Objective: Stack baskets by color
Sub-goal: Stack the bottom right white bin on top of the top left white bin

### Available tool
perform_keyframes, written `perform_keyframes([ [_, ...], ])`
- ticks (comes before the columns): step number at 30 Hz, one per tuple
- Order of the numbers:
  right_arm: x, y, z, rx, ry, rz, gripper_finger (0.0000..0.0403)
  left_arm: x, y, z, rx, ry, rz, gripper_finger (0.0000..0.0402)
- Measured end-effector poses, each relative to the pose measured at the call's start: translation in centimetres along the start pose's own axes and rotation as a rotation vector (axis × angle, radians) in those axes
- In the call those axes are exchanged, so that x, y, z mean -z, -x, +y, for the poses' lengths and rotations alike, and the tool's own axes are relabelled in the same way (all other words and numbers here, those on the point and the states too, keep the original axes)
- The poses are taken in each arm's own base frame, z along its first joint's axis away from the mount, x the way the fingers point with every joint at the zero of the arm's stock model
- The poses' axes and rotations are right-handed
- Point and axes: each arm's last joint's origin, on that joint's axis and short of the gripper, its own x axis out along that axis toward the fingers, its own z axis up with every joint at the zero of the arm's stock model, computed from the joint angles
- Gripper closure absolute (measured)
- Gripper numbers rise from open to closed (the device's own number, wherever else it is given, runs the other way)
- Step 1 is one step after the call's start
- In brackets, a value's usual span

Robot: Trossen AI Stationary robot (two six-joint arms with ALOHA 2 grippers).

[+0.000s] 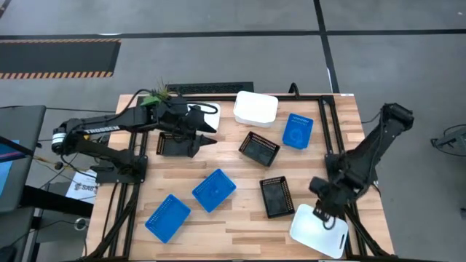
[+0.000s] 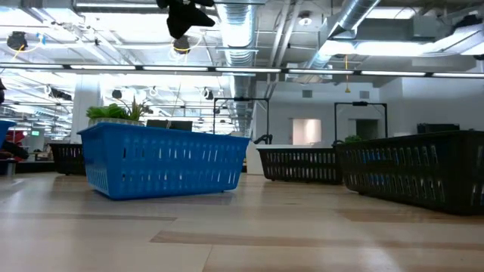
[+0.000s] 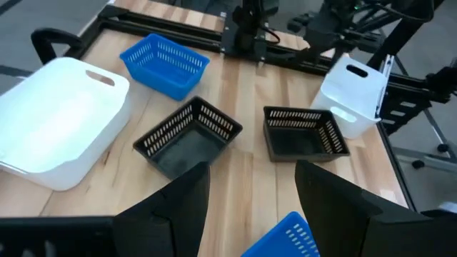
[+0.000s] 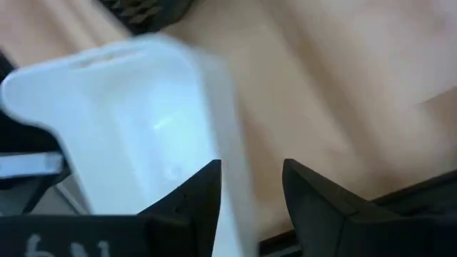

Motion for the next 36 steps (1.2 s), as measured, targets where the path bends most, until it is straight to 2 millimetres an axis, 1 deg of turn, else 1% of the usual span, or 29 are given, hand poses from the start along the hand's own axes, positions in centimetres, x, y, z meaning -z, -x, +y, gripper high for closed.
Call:
perform_keyframes([
  [2,0.8,-0.4,0.4,-0.002,-0.024,0.013,0.0233,0.0,0.1,0.0,-0.004,-0.001,0.001,0.0204],
  [6,2.4,-1.7,0.6,0.067,-0.064,0.031,0.0236,0.1,0.2,0.0,-0.006,0.000,0.008,0.0204],
  [11,3.7,-3.6,0.8,0.160,-0.027,0.032,0.0236,0.1,0.2,0.0,-0.006,0.001,0.011,0.0204],
  [14,3.8,-4.5,0.8,0.206,0.008,0.028,0.0240,0.1,0.2,0.0,-0.006,0.001,0.010,0.0204],
  [18,3.4,-5.6,0.9,0.261,0.030,0.022,0.0253,0.1,0.2,0.0,-0.006,0.001,0.010,0.0204],
  [20,3.1,-6.0,1.0,0.277,0.041,0.021,0.0273,0.1,0.2,0.0,-0.008,0.000,0.010,0.0204],
  [22,2.7,-6.2,1.1,0.276,0.051,0.022,0.0308,0.1,0.2,0.0,-0.017,0.000,0.009,0.0204],
  [25,2.1,-6.1,1.3,0.258,0.078,0.031,0.0380,0.1,0.2,0.0,-0.031,-0.001,0.007,0.0204],
  [26,1.9,-6.0,1.3,0.250,0.074,0.029,0.0388,0.1,0.2,0.1,-0.037,-0.006,0.006,0.0204],
  [29,1.2,-5.4,1.2,0.235,0.067,0.024,0.0391,0.1,0.2,0.1,-0.049,-0.016,0.005,0.0204],
  [31,0.9,-4.7,1.2,0.215,0.082,0.023,0.0397,0.1,0.2,0.1,-0.050,-0.018,0.005,0.0204],
  [36,0.4,-1.2,1.2,0.222,0.053,0.009,0.0399,0.2,0.2,0.2,-0.059,-0.023,0.009,0.0204],
])
